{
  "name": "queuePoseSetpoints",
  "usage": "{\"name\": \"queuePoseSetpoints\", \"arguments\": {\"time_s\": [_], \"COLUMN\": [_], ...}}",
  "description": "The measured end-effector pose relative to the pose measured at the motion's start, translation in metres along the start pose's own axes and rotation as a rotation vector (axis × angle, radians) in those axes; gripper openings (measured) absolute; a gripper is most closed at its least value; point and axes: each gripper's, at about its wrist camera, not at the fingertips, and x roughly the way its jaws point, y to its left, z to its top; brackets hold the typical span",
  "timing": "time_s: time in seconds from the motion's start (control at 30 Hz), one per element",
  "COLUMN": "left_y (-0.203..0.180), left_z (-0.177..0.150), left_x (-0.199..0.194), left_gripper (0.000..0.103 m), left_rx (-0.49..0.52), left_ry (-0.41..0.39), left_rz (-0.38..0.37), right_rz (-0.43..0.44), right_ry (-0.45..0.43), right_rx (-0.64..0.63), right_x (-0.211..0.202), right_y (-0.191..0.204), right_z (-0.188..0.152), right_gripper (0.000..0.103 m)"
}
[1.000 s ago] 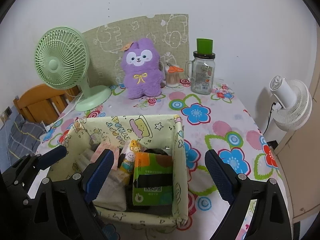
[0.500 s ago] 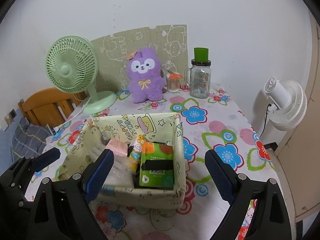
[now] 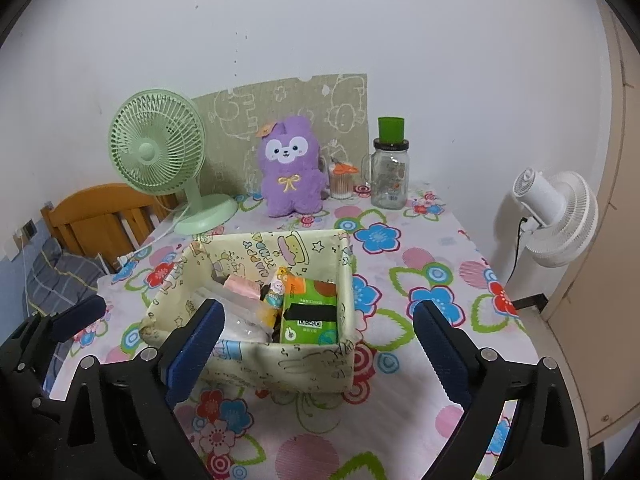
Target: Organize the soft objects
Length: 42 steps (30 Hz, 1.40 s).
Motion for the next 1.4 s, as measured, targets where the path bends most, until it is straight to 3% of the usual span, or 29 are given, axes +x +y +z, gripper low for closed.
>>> {"name": "queuePoseSetpoints", "arguments": {"time_s": [0.73,1.4], "left_y": [0.013,0.020], "left_z": [-0.019,-0.024], "left_x": [-0.052,-0.082], "left_gripper": [0.103,0.103], "left_rx": [-0.042,-0.089], "left_ry": [-0.060,-0.111], "left_rz": [0.037,0.061], "right_rz": [-0.026,-0.034], "right_ry": [-0.087,-0.140], "right_rx": [-0.008,0.007], "right_x": [-0.056,-0.084], "right_y": [-0.003,-0.012], "right_z": [-0.016,-0.026], "right_gripper": [0.097,0.098]}}
